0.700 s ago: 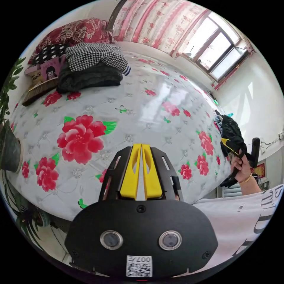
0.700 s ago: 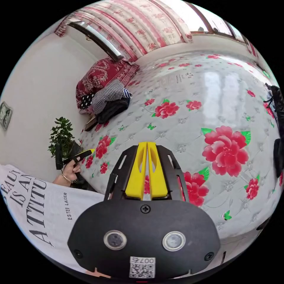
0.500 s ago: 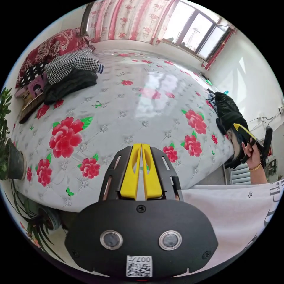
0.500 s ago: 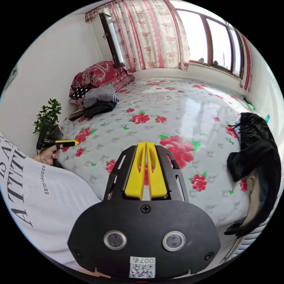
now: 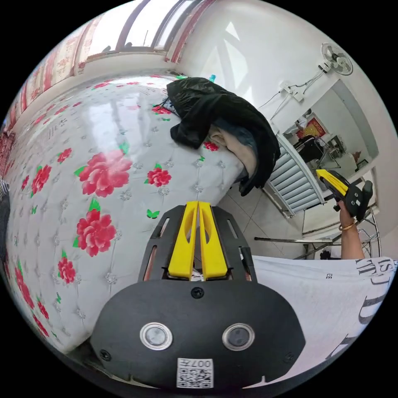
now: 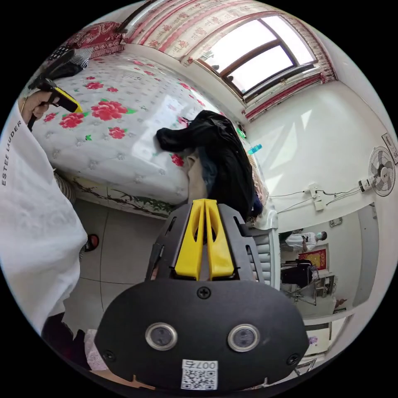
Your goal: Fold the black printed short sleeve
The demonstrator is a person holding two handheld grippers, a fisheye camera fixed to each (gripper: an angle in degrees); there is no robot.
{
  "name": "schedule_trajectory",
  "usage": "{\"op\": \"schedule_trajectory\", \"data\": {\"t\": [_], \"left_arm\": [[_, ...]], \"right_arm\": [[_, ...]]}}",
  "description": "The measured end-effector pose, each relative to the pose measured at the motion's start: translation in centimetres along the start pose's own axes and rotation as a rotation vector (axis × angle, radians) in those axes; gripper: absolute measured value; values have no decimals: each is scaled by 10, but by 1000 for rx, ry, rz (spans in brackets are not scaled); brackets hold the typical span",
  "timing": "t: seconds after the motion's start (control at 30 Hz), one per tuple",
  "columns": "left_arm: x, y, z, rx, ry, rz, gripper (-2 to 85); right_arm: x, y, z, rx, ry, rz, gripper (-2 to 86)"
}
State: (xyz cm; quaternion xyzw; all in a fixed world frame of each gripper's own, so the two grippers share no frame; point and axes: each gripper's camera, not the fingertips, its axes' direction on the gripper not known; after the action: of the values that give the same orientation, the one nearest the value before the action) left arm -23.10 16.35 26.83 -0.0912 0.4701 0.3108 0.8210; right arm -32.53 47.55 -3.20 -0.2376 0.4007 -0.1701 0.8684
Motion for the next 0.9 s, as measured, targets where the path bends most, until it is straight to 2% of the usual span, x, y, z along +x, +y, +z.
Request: {"op": "schedule_trajectory", "data": {"t": [0.17, 0.37, 0.5, 0.57, 0.63, 0.73, 0.9], "left_arm": [[28, -27, 42, -38, -61, 185, -10], [8, -74, 112, -18, -52, 135, -10], [1, -114, 162, 10, -32, 70, -10], [-1, -143, 188, 14, -18, -20, -10], [-1, -162, 202, 46, 9, -81, -10], [3, -193, 225, 77, 9, -116, -10], [15, -230, 245, 96, -66, -117, -10]], "right_arm": [[-67, 1, 29, -97, 158, -92, -2], [-149, -45, 114, -190, 290, -287, -2], [-193, -98, 207, -245, 380, -535, -2], [-203, -125, 253, -305, 333, -631, -2], [-213, -160, 319, -447, 238, -759, -2], [-222, -186, 407, -658, 225, -880, -2], [-227, -221, 531, -903, 119, -870, -2]]}}
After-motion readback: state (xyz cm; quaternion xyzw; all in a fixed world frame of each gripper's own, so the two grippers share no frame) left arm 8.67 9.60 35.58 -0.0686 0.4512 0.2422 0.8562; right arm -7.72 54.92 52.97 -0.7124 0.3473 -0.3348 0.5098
